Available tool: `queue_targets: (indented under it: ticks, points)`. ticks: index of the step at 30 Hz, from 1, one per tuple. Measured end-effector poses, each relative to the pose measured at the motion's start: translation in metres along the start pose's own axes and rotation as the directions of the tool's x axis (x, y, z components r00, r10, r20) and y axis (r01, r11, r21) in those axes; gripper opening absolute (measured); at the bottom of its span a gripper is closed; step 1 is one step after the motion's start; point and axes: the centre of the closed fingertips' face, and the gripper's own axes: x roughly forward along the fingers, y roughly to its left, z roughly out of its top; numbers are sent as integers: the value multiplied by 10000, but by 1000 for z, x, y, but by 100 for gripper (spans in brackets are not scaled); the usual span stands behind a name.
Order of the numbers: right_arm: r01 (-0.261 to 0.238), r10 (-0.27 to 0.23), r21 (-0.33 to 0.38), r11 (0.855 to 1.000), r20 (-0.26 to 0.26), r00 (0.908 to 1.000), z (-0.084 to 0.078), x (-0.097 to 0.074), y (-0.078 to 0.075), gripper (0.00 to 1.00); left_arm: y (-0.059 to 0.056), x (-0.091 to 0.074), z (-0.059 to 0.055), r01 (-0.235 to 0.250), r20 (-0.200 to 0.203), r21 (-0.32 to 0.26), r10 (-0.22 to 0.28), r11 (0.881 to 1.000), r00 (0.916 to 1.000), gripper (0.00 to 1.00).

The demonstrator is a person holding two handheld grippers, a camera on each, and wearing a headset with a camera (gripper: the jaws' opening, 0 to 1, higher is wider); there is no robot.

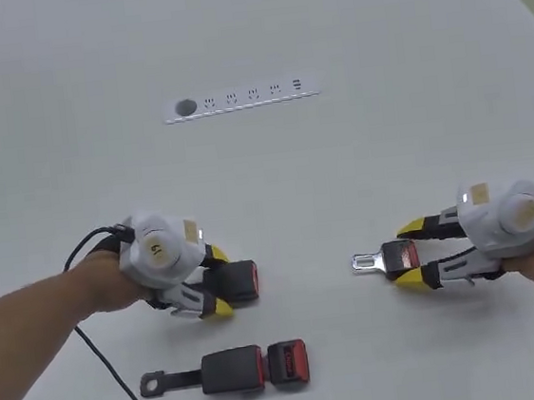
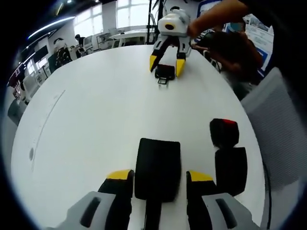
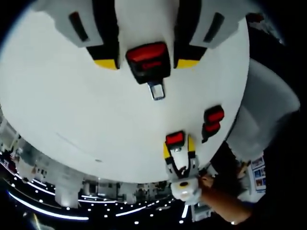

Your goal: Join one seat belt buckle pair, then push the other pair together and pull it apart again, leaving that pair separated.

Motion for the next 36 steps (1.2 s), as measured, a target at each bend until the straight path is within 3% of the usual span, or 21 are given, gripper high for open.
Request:
queue_targets:
  ticks: [1, 2, 4, 6, 7, 8, 9, 12, 13, 14, 17, 18, 19, 21, 25, 27, 28, 33, 36]
  points:
    - [352, -355, 254, 9991, 117, 9993, 2, -2, -5, 54, 3, -2, 3, -162, 215, 106, 160, 9998, 9996, 52]
    - [755, -777, 648, 9950, 328, 9964, 6, -5, -11, 62, 6, -6, 9, -458, 690, -516, 493, 9976, 9964, 55]
    - [1233, -1305, 997, 9873, 691, 9890, 13, -8, -17, 71, 15, -14, 15, -937, 1185, -1548, 1126, 9835, 9865, 66]
    - [1369, -1468, 1217, 9831, 770, 9862, 16, -8, -15, 80, 22, -21, 15, -1392, 1274, -2054, 1674, 9687, 9776, 76]
    - [1416, -1527, 1298, 9814, 800, 9850, 19, -8, -13, 83, 24, -26, 15, -1696, 1227, -2440, 2038, 9548, 9713, 79]
    - [1549, -1652, 1263, 9798, 752, 9834, 20, -7, -12, 87, 24, -29, 17, -1709, 1449, -2595, 2133, 9505, 9662, 81]
    - [1693, -1797, 1196, 9783, 816, 9803, 24, -7, -8, 89, 25, -34, 21, -1859, 1768, -2908, 2437, 9385, 9536, 85]
    - [2013, -2146, 1217, 9719, 1080, 9707, 30, -6, -7, 91, 29, -47, 23, -2366, 2045, -3457, 3190, 9080, 9254, 95]
    - [2308, -2446, 1219, 9653, 1136, 9629, 31, -6, -10, 93, 28, -53, 24, -2386, 2112, -3970, 3412, 8863, 9160, 96]
    - [2482, -2625, 1230, 9609, 1190, 9576, 32, -6, -11, 94, 28, -56, 24, -2416, 2144, -4196, 3542, 8750, 9103, 98]
    - [2821, -3002, 1346, 9499, 1419, 9433, 42, -9, -3, 95, 27, -75, 24, -2767, 2467, -4726, 4270, 8367, 8700, 100]
    - [2893, -3071, 1330, 9480, 1425, 9409, 44, -10, -1, 96, 26, -80, 22, -2886, 2471, -4812, 4439, 8277, 8613, 100]
    - [2978, -3146, 1276, 9461, 1428, 9384, 46, -10, 1, 96, 25, -84, 20, -2979, 2467, -4823, 4540, 8238, 8562, 100]
    - [2992, -3162, 1222, 9463, 1584, 9354, 52, -11, 9, 97, 16, -97, 20, -3063, 2693, -5042, 4840, 8075, 8326, 100]
    - [3159, -3285, 975, 9438, 1709, 9289, 59, -13, 22, 100, -4, -109, 11, -3264, 2582, -5109, 5041, 7953, 8241, 100]
    - [3197, -3307, 888, 9433, 1716, 9280, 62, -14, 30, 100, -10, -119, 6, -3576, 2593, -5196, 5420, 7760, 7993, 100]
    - [3236, -3332, 818, 9426, 1719, 9271, 62, -15, 32, 100, -13, -122, 4, -3611, 2655, -5188, 5475, 7749, 7936, 100]
    - [3293, -3318, 438, 9432, 1741, 9272, 67, -17, 50, 100, -38, -136, -11, -3633, 2765, -5387, 5668, 7602, 7761, 100]
    - [3300, -3286, 213, 9438, 1720, 9287, 68, -18, 57, 100, -49, -142, -19, -3618, 2789, -5485, 5729, 7538, 7707, 100]
